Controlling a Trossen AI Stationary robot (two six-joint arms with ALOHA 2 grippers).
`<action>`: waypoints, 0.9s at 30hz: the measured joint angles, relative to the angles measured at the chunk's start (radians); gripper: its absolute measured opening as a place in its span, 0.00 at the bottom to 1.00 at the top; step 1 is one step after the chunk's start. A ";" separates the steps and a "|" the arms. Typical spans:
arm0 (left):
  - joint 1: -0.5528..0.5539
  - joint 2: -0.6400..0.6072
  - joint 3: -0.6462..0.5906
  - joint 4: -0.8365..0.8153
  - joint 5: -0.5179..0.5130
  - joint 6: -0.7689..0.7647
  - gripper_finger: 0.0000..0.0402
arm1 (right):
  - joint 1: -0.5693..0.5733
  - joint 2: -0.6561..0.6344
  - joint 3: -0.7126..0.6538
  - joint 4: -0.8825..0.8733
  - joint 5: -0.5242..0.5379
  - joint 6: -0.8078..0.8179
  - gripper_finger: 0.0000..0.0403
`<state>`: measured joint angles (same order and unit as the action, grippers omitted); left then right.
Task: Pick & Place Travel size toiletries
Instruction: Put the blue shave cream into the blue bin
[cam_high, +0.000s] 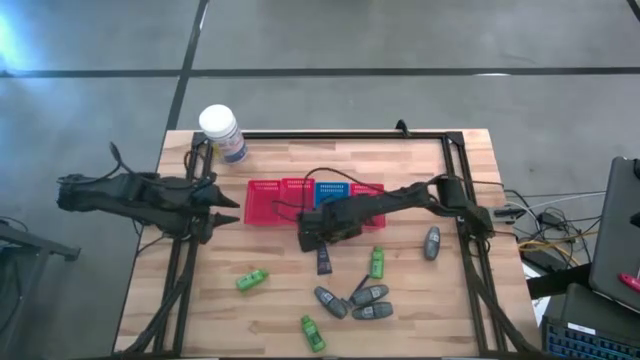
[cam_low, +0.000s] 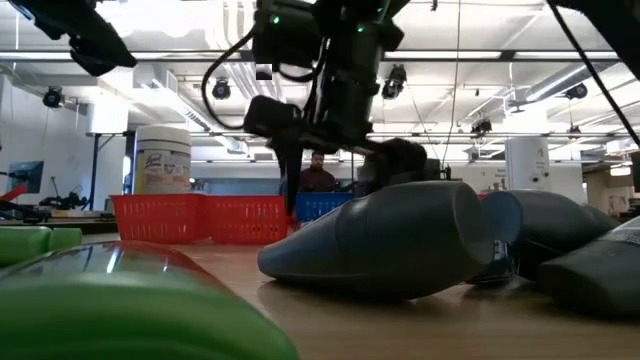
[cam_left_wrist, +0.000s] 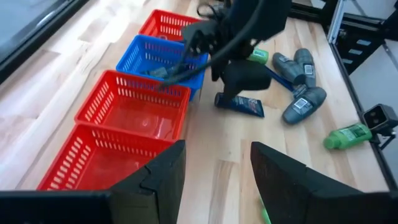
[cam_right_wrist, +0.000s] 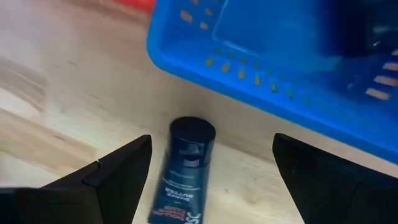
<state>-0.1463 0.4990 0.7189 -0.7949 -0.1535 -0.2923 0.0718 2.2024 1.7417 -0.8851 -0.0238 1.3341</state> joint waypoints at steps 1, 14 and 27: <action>0.000 -0.004 0.000 -0.012 0.000 -0.007 0.46 | 0.000 0.010 0.004 0.005 -0.025 -0.006 0.81; 0.000 -0.022 -0.005 -0.117 -0.001 -0.011 0.46 | -0.009 0.049 -0.002 0.053 -0.077 -0.047 0.56; 0.000 -0.020 -0.005 -0.123 -0.002 -0.004 0.46 | 0.024 -0.067 0.007 0.054 -0.082 -0.049 0.28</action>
<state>-0.1463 0.4789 0.7136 -0.9176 -0.1551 -0.2962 0.0956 2.1354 1.7485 -0.8315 -0.1059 1.2850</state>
